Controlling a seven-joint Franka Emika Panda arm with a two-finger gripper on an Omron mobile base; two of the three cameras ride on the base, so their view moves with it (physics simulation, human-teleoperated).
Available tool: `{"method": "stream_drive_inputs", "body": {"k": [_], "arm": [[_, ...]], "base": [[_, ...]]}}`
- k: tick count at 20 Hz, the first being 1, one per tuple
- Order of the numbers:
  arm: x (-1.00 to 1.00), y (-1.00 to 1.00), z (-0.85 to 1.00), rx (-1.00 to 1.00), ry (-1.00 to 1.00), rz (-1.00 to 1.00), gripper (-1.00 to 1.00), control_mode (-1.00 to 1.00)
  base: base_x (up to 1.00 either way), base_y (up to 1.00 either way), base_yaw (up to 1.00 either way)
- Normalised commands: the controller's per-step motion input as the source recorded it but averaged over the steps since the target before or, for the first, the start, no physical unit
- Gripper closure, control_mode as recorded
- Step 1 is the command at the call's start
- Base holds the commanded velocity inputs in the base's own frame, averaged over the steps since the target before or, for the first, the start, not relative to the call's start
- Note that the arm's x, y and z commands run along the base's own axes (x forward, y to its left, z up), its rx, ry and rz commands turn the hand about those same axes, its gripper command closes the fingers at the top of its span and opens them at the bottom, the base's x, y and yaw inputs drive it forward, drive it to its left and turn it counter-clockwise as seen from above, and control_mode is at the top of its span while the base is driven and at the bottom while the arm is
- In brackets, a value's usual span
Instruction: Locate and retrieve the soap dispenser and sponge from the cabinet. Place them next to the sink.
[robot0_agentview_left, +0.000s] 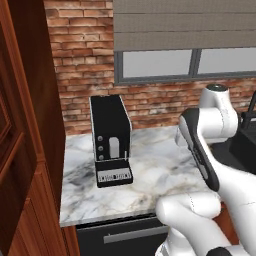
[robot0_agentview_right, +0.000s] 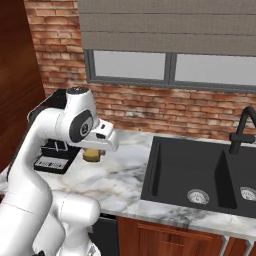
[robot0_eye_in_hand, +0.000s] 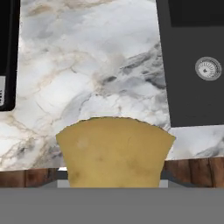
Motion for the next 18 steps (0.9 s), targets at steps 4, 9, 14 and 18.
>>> {"method": "stream_drive_inputs", "body": {"k": [4,9,14,18], "arm": [[0.95,-0.14,-0.41,0.00,0.00,-0.13,1.00,-1.00],[0.97,-0.36,-0.62,-0.01,0.00,-0.08,1.00,-1.00],[0.85,-0.49,-0.55,0.00,0.00,-0.01,1.00,-1.00],[0.60,-0.30,-0.24,0.01,0.02,0.05,1.00,-1.00]], "base": [[0.00,0.00,0.00],[0.00,0.00,0.00],[0.00,0.00,0.00],[0.00,0.00,0.00]]}}
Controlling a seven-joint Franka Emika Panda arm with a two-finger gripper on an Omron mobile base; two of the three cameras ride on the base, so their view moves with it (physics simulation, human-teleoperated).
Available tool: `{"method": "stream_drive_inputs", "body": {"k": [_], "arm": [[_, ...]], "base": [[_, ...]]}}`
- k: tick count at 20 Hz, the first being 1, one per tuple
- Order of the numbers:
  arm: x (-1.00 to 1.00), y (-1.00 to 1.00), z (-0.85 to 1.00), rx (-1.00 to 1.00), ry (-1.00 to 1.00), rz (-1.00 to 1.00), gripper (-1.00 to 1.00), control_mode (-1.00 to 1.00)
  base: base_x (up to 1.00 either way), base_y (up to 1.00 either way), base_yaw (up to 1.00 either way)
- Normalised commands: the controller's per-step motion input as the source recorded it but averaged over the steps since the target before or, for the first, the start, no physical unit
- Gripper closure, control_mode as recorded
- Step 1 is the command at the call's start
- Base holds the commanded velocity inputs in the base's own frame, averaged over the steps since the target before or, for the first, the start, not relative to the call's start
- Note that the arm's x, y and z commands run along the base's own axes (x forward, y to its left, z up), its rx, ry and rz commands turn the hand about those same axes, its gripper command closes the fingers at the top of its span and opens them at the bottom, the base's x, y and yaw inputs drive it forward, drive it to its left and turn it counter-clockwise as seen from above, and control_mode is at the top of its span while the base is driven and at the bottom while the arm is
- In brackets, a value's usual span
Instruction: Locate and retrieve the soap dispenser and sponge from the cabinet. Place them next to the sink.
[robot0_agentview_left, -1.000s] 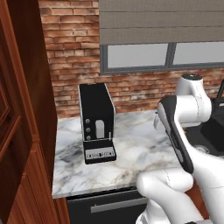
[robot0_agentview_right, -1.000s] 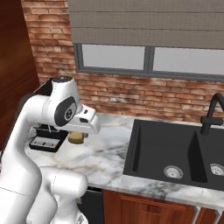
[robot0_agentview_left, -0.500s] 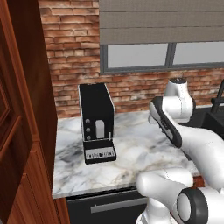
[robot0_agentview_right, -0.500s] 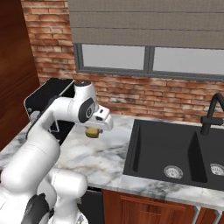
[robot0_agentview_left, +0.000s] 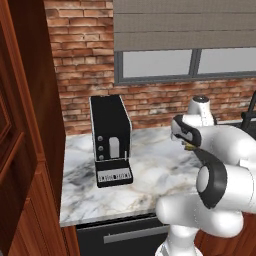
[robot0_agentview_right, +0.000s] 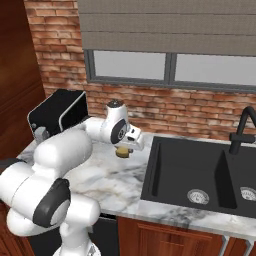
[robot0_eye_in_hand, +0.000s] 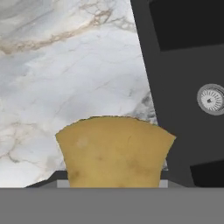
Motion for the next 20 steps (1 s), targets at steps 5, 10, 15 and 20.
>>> {"method": "stream_drive_inputs", "body": {"k": [5,10,15,20], "arm": [[0.86,-0.37,-0.40,0.00,0.06,0.06,1.00,-1.00],[0.59,-0.21,-0.48,0.00,0.02,0.03,1.00,-1.00],[0.44,-0.09,-0.46,0.00,0.00,0.03,1.00,-1.00],[0.19,-0.01,-0.45,0.00,-0.02,0.04,1.00,-1.00]], "base": [[0.00,0.00,0.00],[0.00,0.00,0.00],[0.00,0.00,0.00],[0.00,0.00,0.00]]}}
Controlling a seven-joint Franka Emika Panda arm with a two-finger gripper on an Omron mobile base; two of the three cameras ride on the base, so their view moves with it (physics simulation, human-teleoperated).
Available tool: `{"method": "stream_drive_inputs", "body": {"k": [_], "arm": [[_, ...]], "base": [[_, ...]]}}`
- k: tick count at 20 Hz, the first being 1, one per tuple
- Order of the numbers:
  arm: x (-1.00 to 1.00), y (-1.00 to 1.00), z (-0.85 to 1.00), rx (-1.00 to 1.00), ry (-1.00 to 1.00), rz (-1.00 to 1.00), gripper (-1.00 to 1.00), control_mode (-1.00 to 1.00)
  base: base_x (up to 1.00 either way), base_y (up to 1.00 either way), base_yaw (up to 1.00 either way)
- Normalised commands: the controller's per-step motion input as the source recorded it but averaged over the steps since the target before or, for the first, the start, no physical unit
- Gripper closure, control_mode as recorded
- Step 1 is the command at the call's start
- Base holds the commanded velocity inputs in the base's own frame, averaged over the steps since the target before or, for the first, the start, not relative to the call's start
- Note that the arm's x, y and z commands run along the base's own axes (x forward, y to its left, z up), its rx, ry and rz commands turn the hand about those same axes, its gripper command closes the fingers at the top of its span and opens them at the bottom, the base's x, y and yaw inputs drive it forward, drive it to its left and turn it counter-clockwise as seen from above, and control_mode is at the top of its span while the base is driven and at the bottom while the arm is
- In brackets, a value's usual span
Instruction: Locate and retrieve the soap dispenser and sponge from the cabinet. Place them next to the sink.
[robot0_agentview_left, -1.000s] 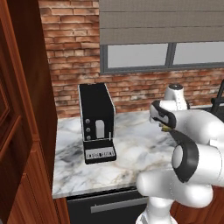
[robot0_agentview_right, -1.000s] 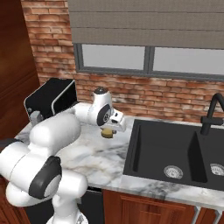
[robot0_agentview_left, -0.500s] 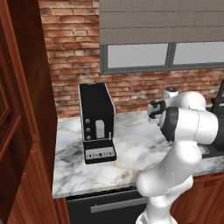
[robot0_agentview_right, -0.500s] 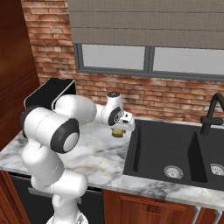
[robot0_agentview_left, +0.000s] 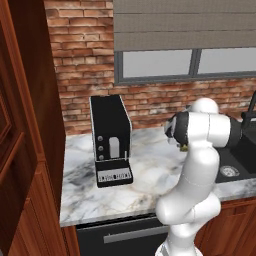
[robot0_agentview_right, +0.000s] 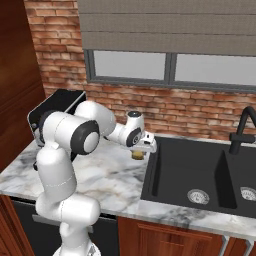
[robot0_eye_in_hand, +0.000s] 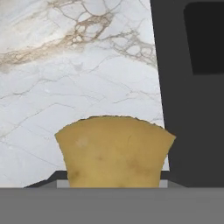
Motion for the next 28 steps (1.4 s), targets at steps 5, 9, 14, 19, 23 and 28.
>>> {"method": "stream_drive_inputs", "body": {"k": [5,9,14,19,23,28], "arm": [[0.12,0.00,-0.26,0.00,-0.07,0.02,1.00,-1.00],[0.13,0.00,-0.16,0.00,-0.06,0.00,1.00,-1.00],[0.16,0.00,-0.18,0.00,-0.03,0.00,-1.00,-1.00],[0.15,0.00,-0.05,0.00,-0.01,0.00,-1.00,-1.00],[0.01,0.00,0.02,0.00,0.06,-0.01,-1.00,-1.00],[-0.08,-0.06,0.41,0.09,0.05,-0.04,-1.00,-1.00]], "base": [[0.00,0.00,0.00],[0.00,0.00,0.00],[0.00,0.00,0.00],[0.00,0.00,0.00],[0.00,0.00,0.00],[0.00,0.00,0.00]]}}
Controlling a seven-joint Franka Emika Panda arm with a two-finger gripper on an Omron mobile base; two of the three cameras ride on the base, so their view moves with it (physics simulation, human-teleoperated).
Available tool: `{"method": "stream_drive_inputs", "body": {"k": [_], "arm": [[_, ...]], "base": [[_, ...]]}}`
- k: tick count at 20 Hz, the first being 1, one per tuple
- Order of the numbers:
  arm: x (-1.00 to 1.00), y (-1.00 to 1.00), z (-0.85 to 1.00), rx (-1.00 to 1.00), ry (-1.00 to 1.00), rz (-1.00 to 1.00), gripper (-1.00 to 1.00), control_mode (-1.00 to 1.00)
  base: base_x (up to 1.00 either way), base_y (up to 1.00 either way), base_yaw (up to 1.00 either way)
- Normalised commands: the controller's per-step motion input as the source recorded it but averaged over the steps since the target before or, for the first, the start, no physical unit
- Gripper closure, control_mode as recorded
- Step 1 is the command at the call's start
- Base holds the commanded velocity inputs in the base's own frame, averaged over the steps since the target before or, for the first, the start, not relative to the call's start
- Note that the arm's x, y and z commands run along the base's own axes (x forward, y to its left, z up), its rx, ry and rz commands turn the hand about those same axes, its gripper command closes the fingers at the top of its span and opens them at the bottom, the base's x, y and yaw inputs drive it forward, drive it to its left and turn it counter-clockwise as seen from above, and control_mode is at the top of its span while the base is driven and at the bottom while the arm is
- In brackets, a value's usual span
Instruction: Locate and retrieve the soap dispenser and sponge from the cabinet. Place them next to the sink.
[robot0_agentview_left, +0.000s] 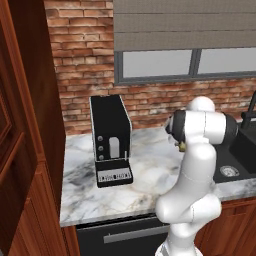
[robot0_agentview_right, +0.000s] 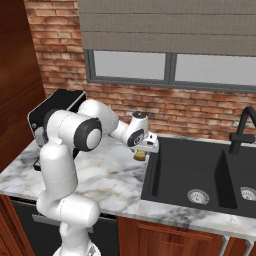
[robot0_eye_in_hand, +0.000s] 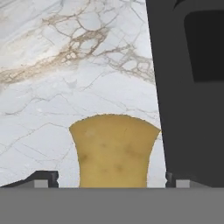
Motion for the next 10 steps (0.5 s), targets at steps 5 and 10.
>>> {"method": "stream_drive_inputs", "body": {"k": [5,10], "arm": [[-0.38,-0.03,0.80,0.19,0.15,0.00,-1.00,-1.00],[-0.68,-0.01,0.66,0.14,0.23,0.01,-1.00,-1.00]], "base": [[0.00,0.00,0.00],[0.00,0.00,0.00]]}}
